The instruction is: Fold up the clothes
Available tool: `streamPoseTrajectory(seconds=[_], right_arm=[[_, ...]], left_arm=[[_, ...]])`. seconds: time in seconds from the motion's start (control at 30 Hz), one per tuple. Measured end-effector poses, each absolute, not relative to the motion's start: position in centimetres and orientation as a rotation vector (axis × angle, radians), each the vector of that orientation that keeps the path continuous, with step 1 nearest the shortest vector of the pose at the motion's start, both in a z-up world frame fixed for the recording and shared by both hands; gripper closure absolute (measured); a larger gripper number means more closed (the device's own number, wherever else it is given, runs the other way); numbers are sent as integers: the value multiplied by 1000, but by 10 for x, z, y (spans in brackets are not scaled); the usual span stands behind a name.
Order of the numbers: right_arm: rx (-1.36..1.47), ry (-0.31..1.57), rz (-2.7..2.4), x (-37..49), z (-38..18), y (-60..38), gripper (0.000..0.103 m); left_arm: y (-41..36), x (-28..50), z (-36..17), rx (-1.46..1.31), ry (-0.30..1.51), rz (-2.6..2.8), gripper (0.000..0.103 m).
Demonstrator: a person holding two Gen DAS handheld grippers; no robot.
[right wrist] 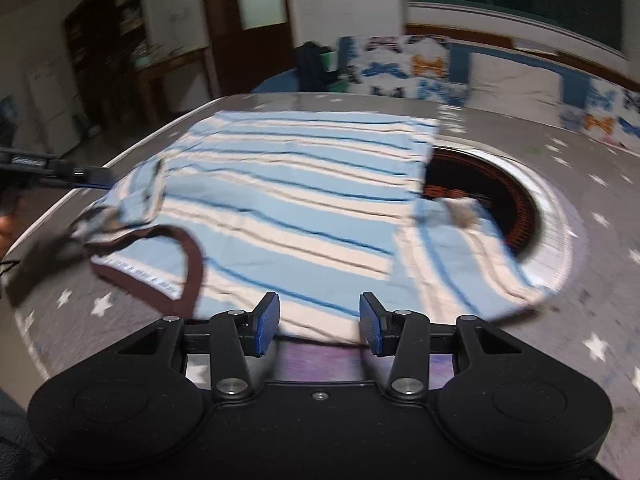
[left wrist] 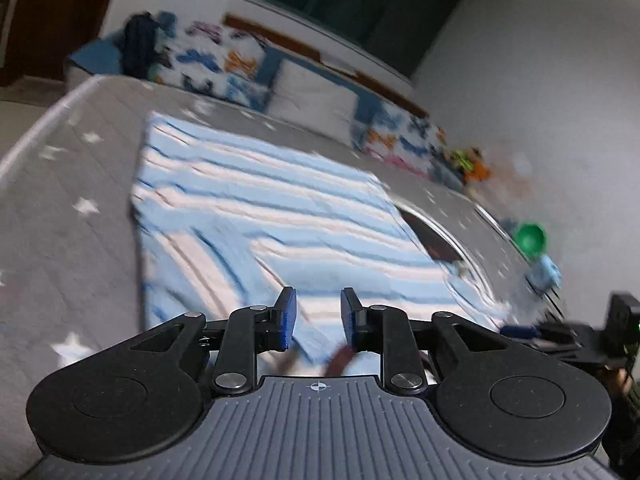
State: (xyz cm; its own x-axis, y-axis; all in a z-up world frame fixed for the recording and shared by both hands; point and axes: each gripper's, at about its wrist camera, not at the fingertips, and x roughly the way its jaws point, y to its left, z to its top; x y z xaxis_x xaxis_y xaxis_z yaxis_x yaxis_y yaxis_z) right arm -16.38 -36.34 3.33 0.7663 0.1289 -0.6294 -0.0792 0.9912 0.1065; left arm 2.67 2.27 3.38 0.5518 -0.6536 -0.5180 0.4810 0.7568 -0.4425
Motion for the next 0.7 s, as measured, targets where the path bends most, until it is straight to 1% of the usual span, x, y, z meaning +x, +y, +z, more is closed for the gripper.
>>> streamPoseTrajectory(seconds=[0.13,0.37,0.5,0.6,0.67,0.7], right_arm=[[168,665,-7,-168,32,-393,56],[319,640,-163,-168,23,-435,56],[408,644,-194,-162,15,-449,56],[427,644,-210,-159,12,-452,56],[437,638,-211,-157,11,-454,64],[442,635,-210,-156,11,-455,80]], left_arm=[[28,30,29,-266,740,-636,75],[23,21,23,-183,765,-622,73],[22,18,20,-172,769,-616,69],[21,17,23,-150,760,-614,68],[22,17,24,-145,756,-612,67],[22,17,25,-145,754,-613,66]])
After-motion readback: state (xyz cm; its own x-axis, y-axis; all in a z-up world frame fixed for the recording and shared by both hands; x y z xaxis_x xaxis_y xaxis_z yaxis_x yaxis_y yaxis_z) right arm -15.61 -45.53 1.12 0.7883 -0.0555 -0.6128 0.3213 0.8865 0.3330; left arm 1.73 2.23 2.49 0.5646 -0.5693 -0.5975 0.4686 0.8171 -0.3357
